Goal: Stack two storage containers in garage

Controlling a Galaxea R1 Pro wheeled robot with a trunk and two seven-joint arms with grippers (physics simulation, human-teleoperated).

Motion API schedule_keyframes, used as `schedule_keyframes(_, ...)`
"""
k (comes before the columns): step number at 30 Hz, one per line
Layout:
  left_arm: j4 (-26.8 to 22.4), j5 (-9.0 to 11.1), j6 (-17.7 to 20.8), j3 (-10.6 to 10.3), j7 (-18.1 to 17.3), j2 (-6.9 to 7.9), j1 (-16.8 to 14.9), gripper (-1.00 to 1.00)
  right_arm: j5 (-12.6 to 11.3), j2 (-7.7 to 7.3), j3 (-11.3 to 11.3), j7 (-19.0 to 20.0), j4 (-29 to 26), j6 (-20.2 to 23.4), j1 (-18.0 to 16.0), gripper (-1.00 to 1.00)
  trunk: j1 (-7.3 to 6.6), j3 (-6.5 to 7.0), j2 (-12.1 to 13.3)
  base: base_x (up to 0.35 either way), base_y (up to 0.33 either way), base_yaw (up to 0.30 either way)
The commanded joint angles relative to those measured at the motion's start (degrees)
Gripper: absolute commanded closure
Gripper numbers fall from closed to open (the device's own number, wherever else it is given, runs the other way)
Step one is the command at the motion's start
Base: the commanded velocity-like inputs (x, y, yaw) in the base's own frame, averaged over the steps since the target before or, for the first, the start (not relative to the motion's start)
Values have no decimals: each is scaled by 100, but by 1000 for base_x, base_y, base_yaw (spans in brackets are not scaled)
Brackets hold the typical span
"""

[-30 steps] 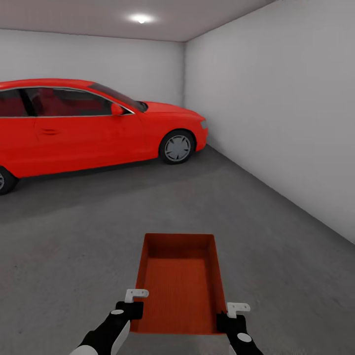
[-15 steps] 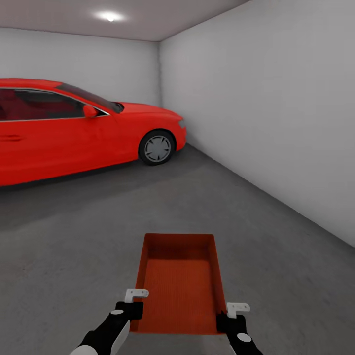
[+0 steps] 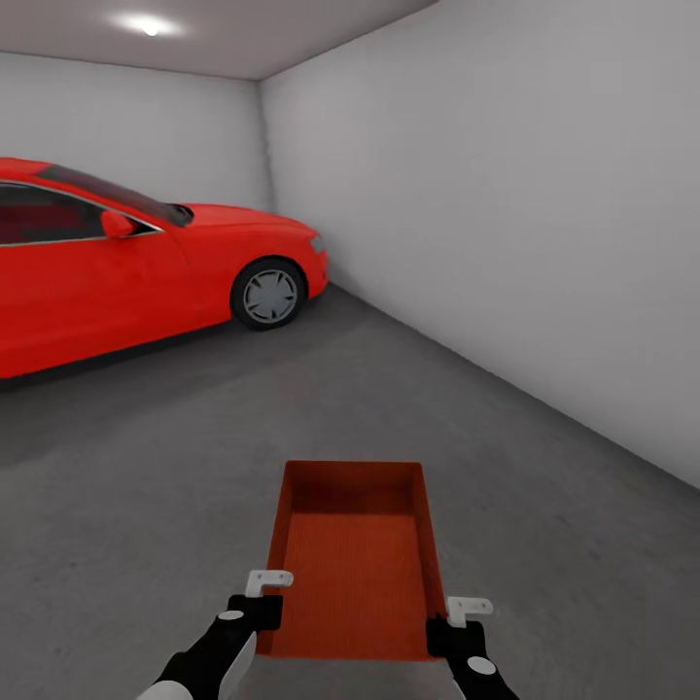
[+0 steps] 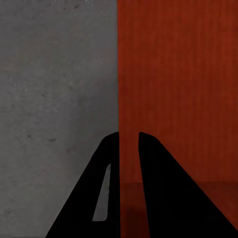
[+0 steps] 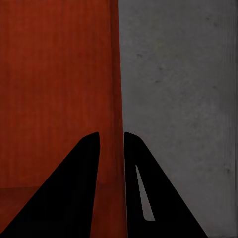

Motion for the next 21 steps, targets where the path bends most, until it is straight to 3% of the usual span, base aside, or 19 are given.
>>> schedule_keyframes(1, -32, -5, 39, -78, -209, -181, -1, 100, 17, 10, -77, -81, 20, 110, -4, 100, 1, -8, -7, 0, 0, -279)
schedule_keyframes(21, -23, -5, 41, -78, -211, -181, -1, 100, 15, 10, -79, -81, 21, 110, -4, 100, 1, -8, -7, 0, 0, -279)
